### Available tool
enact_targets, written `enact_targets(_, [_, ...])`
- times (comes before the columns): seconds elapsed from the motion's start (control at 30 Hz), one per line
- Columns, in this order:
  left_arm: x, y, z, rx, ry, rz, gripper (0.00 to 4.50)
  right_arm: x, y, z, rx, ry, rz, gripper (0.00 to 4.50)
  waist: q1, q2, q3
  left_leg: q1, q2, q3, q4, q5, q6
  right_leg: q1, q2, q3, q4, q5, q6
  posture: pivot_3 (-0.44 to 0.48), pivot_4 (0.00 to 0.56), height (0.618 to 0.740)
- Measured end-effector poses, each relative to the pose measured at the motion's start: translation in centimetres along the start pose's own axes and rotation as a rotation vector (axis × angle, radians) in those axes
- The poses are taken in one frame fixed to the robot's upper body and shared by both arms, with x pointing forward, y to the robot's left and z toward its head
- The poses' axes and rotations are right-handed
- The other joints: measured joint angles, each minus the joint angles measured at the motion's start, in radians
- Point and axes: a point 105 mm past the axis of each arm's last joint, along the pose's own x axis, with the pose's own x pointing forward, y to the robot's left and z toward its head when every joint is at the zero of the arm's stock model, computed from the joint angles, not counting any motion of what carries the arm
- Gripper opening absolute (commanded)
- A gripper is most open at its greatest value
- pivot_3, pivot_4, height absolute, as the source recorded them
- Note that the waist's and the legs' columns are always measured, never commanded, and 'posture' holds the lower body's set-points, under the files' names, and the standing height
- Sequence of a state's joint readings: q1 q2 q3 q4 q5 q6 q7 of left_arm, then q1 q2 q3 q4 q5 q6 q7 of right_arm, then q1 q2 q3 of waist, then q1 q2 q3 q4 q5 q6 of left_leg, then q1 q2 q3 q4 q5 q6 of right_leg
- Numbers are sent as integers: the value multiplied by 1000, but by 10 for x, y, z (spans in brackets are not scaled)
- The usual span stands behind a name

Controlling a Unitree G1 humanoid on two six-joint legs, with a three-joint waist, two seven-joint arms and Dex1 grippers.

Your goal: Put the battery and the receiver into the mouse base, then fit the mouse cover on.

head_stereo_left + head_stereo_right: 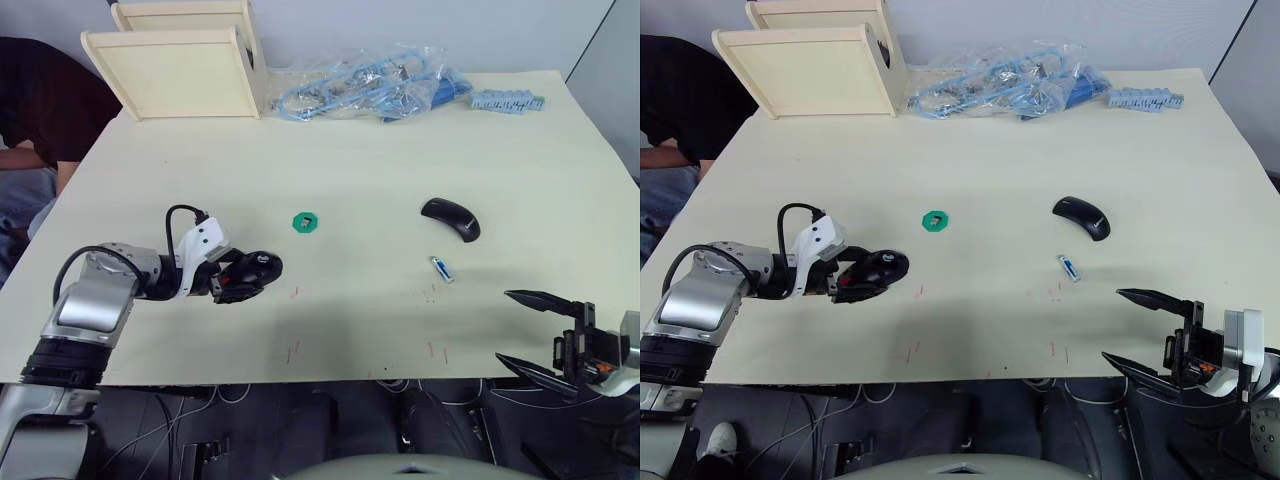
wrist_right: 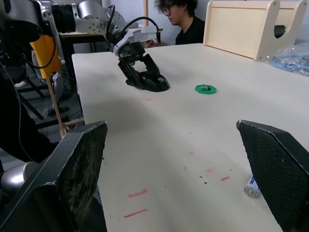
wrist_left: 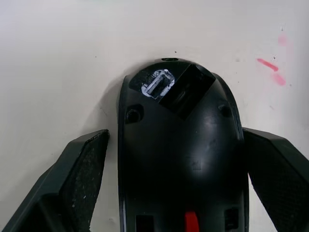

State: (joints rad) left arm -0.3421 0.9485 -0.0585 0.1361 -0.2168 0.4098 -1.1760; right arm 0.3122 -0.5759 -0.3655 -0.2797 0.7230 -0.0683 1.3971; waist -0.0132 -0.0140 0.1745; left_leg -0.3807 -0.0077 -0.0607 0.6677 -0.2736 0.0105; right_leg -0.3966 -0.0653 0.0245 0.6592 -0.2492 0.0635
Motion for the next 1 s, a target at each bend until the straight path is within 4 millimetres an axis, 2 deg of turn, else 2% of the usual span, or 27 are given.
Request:
enact_targets(0.07, [0,1,0,0,-2,2,3546,0,0,0,0,0,-2,4500,0,0,0,0,0,0,0,0,0,0,0,0,0,0,0,0,150,740])
enact_targets(0.1, [0,1,0,1,-4,1,3062,0,0,0,1,1,-5,4500,0,0,0,0,0,0,0,0,0,0,0,0,0,0,0,0,150,740])
enact_targets(0.13, [0,1,-1,5,-4,-3,2995,0,0,0,2,2,-7,4500,0,0,0,0,0,0,0,0,0,0,0,0,0,0,0,0,150,740])
enact_targets(0.3, [-2,0,-1,13,-21,-21,2995,0,0,0,1,3,-9,4500,0,0,0,0,0,0,0,0,0,0,0,0,0,0,0,0,150,740])
enact_targets(0.4, [-2,-9,1,21,-51,-71,2995,0,1,1,-3,7,-4,4500,-1,0,0,0,0,0,0,0,0,0,0,0,0,0,0,0,150,740])
enact_targets(0.5, [-2,-18,10,70,-76,-113,2995,0,1,1,-4,8,-4,4500,0,0,0,-1,1,0,0,0,0,0,0,0,0,0,0,0,150,740])
enact_targets(0.67, [-1,-35,38,185,-104,-153,2995,0,0,1,-4,11,-13,4500,2,0,0,-1,1,0,1,0,0,0,0,0,0,0,0,0,150,740])
enact_targets(0.83, [11,-52,55,261,-55,-201,2995,-1,-1,1,-1,23,-20,4500,1,0,0,-1,0,0,1,0,0,0,0,0,0,0,0,0,150,740])
enact_targets(1.0, [30,-60,75,317,-24,-238,2995,-4,-1,-1,20,52,-22,4500,1,-1,0,-1,-1,1,1,0,0,0,1,0,0,0,0,0,150,740])
